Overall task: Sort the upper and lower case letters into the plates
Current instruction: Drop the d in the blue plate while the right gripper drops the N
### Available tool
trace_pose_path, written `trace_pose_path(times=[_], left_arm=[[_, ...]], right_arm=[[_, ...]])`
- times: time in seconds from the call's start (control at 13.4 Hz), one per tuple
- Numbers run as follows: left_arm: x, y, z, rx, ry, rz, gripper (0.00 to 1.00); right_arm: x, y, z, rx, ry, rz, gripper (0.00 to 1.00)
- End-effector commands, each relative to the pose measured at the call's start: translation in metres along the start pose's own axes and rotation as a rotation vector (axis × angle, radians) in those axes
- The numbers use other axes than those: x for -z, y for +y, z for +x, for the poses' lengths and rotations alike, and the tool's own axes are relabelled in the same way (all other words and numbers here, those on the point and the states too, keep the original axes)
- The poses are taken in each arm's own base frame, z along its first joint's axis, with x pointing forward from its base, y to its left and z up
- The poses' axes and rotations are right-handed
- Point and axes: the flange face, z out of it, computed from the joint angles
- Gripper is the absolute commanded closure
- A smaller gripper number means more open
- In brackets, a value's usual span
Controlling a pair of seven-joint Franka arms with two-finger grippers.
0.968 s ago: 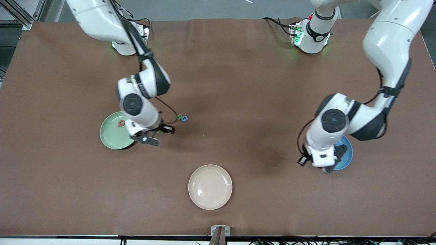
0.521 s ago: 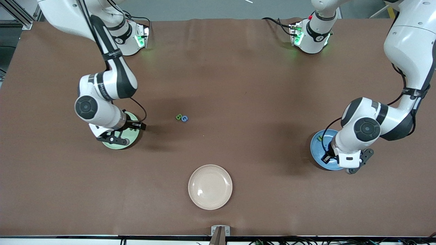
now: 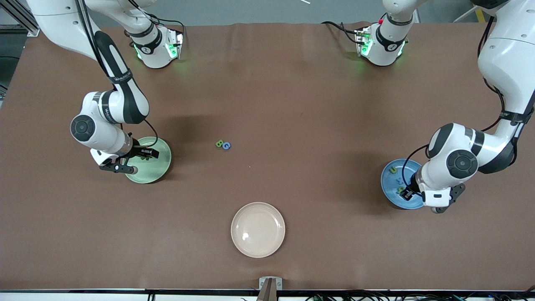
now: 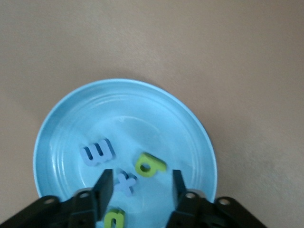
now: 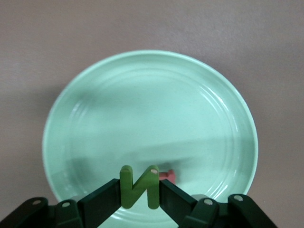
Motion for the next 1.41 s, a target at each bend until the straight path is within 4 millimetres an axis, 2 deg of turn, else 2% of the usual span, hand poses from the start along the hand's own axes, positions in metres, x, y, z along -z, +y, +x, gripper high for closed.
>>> trace_pose_path(times=[0.0,0.15,0.3,0.37,0.52,0.6,0.67,0.74,0.82,0.89,1.04,1.34], left_arm=[[0.025,0.002,0.000,-0.003,0.034,-0.012,0.00],[0.039,-0.002,0.007,-0.020,0.052,0.008,0.00],[0.061,-0.007,0.024,-0.101,0.067,0.037,0.00],[0.077,-0.015,0.036,-0.166,0.077,0.056,0.00],[0.114,-0.023,0.048,-0.294,0.117,0.069,0.00],[0.140,-0.024,0.047,-0.310,0.131,0.064,0.00],[0.164,-0.027,0.045,-0.324,0.149,0.069,0.00],[0.185,-0.031,0.043,-0.358,0.163,0.081,0.00],[0.214,-0.034,0.037,-0.395,0.180,0.089,0.00],[0.241,-0.039,0.035,-0.452,0.193,0.093,0.00],[0.280,-0.052,0.032,-0.527,0.154,0.069,0.00],[0.332,-0.078,0.018,-0.593,0.099,-0.031,0.00]], right_arm=[[-0.018,-0.007,-0.006,0.007,0.000,0.008,0.99],[-0.030,-0.016,-0.009,0.010,-0.019,0.011,0.99],[-0.038,-0.033,-0.014,0.011,-0.035,0.030,0.99],[-0.038,-0.040,-0.016,0.014,-0.041,0.034,0.98],[-0.039,-0.046,-0.020,0.021,-0.055,0.034,0.96],[-0.039,-0.044,-0.021,0.023,-0.073,0.031,0.84],[-0.037,-0.045,-0.021,0.030,-0.084,0.031,0.66],[-0.032,-0.043,-0.019,0.033,-0.083,0.034,0.28],[-0.028,-0.039,-0.016,0.033,-0.080,0.038,0.00],[-0.021,-0.036,-0.013,0.040,-0.069,0.042,0.00],[-0.002,-0.036,-0.002,0.050,-0.095,0.047,0.00],[0.064,-0.023,0.031,0.051,-0.151,0.037,0.00]])
